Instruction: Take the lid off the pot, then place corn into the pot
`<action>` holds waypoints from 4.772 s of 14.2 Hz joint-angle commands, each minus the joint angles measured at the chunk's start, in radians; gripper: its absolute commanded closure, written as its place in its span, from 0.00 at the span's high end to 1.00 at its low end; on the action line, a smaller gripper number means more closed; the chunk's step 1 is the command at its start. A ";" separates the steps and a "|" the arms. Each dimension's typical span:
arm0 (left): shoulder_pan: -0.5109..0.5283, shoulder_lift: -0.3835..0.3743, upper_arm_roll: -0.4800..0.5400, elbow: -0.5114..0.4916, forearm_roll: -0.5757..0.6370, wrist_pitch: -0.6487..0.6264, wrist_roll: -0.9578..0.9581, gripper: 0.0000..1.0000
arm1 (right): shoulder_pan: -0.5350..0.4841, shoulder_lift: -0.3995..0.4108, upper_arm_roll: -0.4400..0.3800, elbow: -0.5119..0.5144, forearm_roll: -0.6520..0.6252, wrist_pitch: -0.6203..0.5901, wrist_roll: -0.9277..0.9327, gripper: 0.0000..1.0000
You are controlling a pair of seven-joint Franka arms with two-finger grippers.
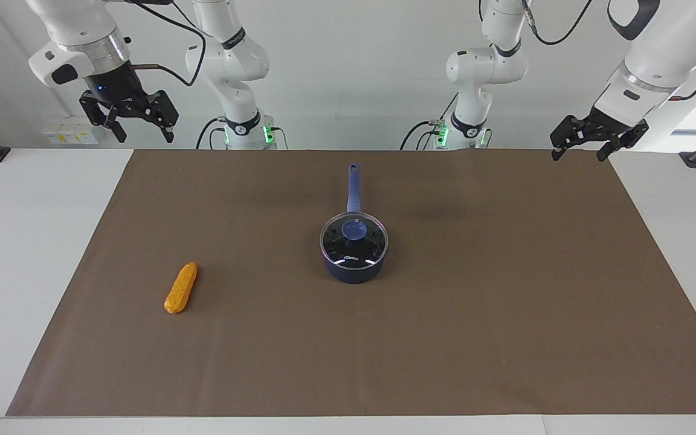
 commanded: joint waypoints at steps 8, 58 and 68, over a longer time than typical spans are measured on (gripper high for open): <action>-0.012 -0.034 -0.013 -0.038 -0.011 -0.004 -0.017 1.00 | -0.012 -0.019 0.007 -0.013 -0.010 -0.006 -0.031 1.00; -0.672 0.426 -0.008 0.001 0.080 0.644 -0.874 1.00 | -0.051 0.479 0.004 -0.144 -0.016 0.762 -0.021 1.00; -0.672 0.443 -0.012 0.005 0.069 0.576 -0.873 1.00 | -0.038 0.599 0.007 -0.176 0.004 0.920 0.047 1.00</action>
